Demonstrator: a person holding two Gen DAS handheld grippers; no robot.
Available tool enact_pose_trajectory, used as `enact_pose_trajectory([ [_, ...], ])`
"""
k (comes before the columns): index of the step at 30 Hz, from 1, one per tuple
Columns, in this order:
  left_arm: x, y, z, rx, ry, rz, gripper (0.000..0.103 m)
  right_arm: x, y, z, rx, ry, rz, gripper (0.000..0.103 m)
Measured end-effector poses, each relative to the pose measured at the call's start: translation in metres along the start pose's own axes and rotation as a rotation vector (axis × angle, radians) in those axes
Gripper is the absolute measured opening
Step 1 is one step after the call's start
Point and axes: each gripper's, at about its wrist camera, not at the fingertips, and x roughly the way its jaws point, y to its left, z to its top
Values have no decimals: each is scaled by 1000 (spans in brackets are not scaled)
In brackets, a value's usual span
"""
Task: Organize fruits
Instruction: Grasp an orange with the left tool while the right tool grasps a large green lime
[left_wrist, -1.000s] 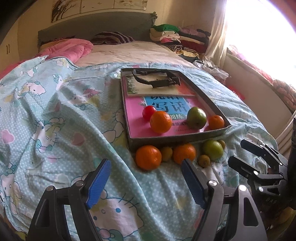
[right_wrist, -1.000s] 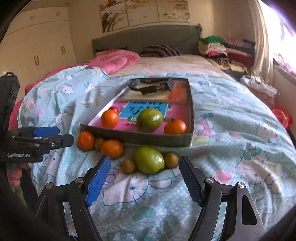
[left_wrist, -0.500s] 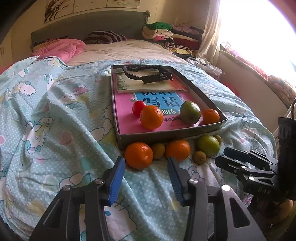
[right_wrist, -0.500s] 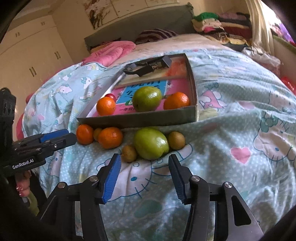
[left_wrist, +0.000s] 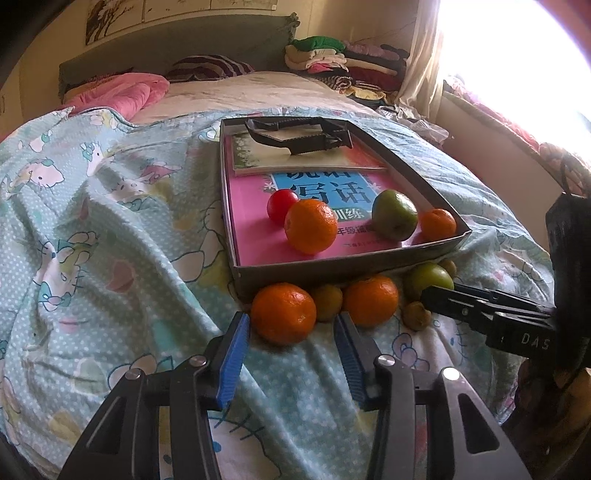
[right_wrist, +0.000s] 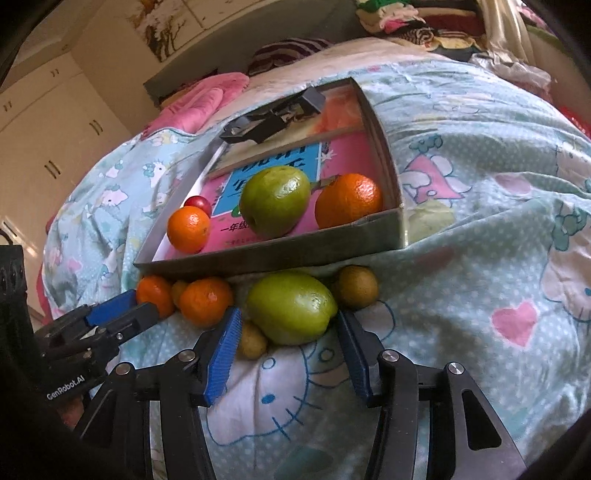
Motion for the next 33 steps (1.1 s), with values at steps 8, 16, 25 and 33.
enact_pose_trajectory([
  [8, 9, 7, 2, -9, 9, -3, 44, 11, 10, 5, -61, -25, -47, 54],
  [16, 20, 8, 2, -3, 22, -17, 40, 4, 14, -5, -97, -71, -36, 54],
  [25, 12, 17, 4, -42, 25, -84, 36, -18, 24, -6, -130, -130, -6, 54],
  [33, -21, 21, 17, -76, -47, -103, 36, -39, 33, 4, -179, -192, -31, 54],
])
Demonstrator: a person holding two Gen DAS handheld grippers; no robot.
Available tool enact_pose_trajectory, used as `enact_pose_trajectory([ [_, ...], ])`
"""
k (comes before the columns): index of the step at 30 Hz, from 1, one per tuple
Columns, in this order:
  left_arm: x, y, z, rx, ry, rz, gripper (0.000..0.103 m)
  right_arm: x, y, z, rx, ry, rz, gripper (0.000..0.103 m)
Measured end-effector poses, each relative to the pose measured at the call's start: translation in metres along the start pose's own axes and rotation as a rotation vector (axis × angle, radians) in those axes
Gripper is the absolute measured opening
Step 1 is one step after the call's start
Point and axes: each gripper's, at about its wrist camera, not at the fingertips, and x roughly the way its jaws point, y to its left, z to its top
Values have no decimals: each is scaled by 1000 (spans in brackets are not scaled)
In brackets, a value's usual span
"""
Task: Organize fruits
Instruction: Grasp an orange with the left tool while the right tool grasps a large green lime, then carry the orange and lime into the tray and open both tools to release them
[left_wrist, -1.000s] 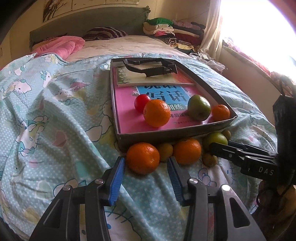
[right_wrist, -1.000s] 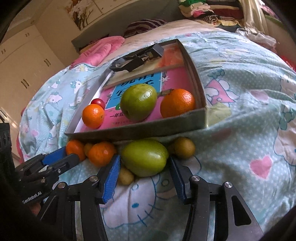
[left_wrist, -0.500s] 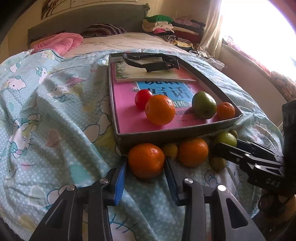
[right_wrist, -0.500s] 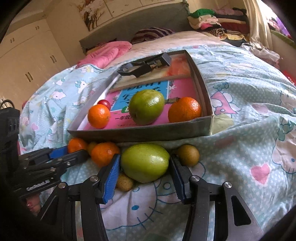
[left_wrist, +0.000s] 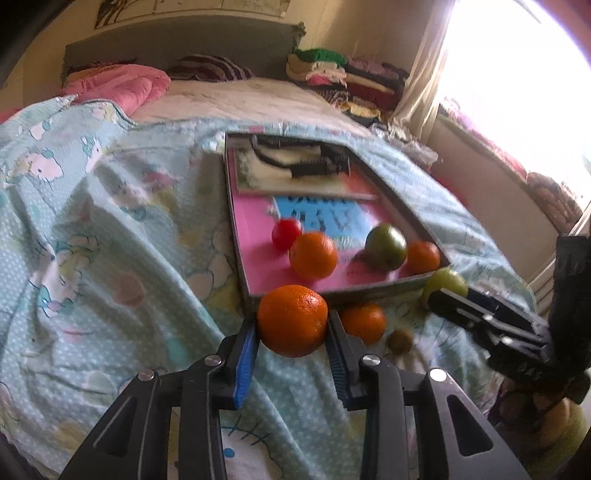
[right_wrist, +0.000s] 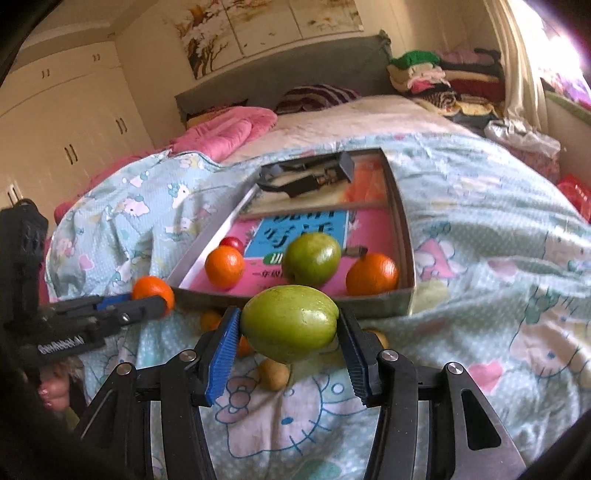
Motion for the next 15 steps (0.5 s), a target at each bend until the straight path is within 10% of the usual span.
enact_pose_trajectory([
  [15, 20, -9, 24, 41, 12, 43, 36, 12, 9, 23, -108, -13, -68, 54],
])
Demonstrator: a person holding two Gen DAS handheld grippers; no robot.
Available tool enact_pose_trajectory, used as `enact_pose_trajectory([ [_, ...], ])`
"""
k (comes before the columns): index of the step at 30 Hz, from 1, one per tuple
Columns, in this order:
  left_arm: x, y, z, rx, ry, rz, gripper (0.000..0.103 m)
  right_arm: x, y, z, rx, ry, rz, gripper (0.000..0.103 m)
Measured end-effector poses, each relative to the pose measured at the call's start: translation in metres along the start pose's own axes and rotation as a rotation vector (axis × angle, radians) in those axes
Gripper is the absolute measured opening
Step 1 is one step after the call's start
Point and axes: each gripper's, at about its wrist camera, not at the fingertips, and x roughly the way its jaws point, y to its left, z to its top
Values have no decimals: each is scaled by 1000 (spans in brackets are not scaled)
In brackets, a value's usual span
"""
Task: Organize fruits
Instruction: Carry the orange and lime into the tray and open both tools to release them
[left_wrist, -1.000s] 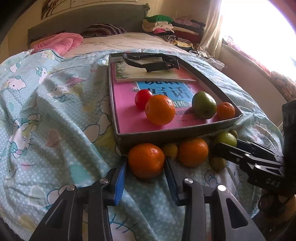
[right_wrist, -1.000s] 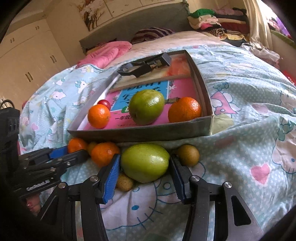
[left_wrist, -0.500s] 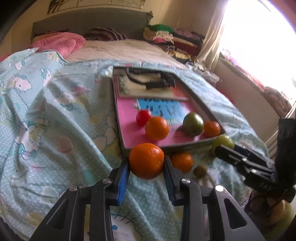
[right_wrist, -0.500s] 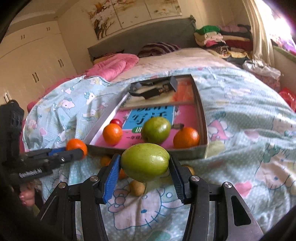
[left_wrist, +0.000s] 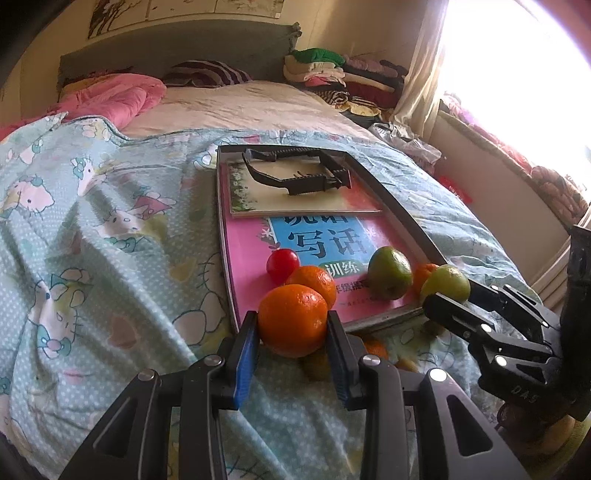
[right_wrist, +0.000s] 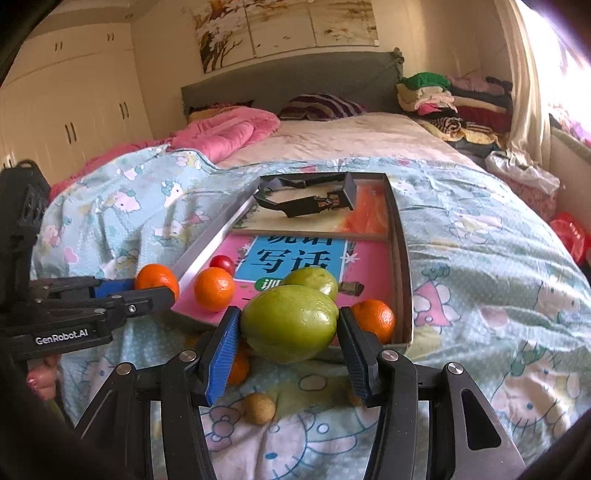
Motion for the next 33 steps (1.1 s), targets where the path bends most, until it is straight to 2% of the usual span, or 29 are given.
enact_pose_trajectory([
  [12, 19, 0, 10, 8, 28, 32, 36, 12, 0, 4, -27, 11, -1, 54],
  [24, 22, 4, 9, 8, 26, 44, 36, 18, -4, 4, -51, 15, -64, 54],
  [33, 25, 5, 6, -1, 28, 23, 36, 24, 1, 5, -68, 0, -23, 54],
])
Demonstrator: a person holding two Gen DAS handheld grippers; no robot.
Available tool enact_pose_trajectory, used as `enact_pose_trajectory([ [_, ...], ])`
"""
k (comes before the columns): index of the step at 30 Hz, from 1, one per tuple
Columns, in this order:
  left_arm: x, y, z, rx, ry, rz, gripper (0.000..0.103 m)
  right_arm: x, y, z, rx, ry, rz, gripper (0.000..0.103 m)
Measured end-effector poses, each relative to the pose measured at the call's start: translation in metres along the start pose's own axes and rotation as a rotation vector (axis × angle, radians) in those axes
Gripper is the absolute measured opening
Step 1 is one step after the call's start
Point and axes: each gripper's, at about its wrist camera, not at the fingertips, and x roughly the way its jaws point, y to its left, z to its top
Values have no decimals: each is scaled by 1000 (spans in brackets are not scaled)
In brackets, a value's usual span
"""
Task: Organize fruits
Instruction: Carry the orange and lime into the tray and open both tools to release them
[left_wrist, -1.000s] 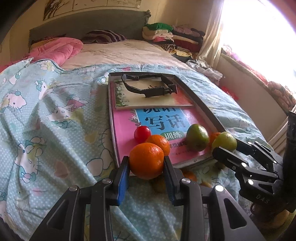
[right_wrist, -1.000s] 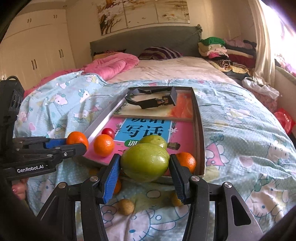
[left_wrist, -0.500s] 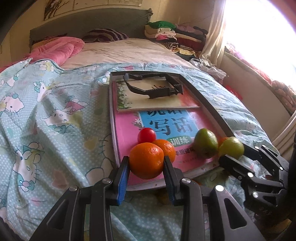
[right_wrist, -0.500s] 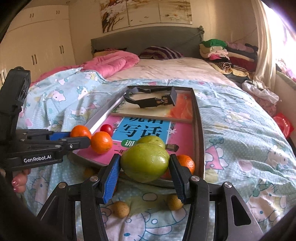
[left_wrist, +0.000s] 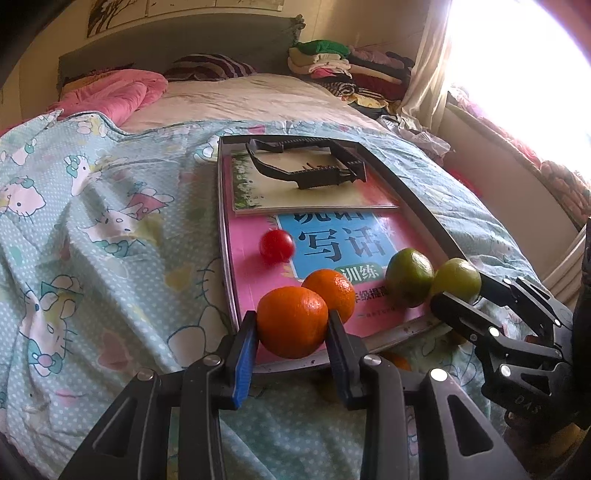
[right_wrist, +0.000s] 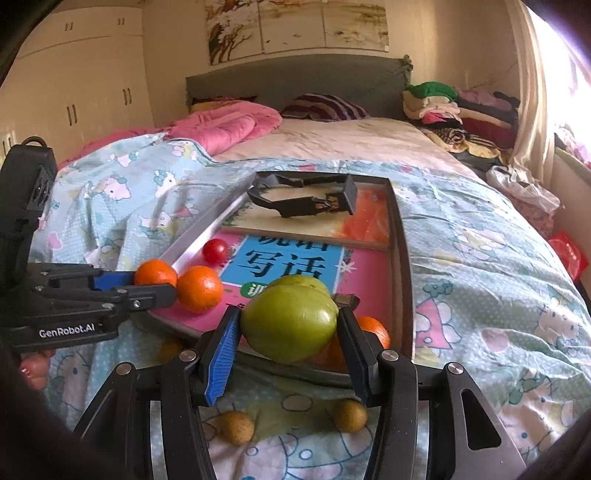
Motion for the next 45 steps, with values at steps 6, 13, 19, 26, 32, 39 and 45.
enact_pose_trajectory([
  [6, 0, -2, -2, 1, -2, -3, 37, 2, 6, -2, -22, -1, -3, 55],
  [13, -1, -1, -3, 2, -3, -8, 37, 6, 0, -3, 5, 6, -20, 55],
  [19, -1, -1, -3, 3, -3, -7, 37, 7, 2, -4, 0, 9, -24, 55],
  [26, -1, -1, -3, 2, -3, -8, 37, 4, 2, -5, 12, 9, -28, 57],
  [32, -2, -2, -3, 9, -4, -6, 37, -3, 5, -7, -2, -8, -55, 66],
  [39, -3, -2, -4, 7, -4, -10, 37, -10, 2, -9, 16, -17, -57, 67],
  [45, -4, -3, -5, 2, -4, -12, 37, -12, 5, -9, 12, -14, -65, 71],
])
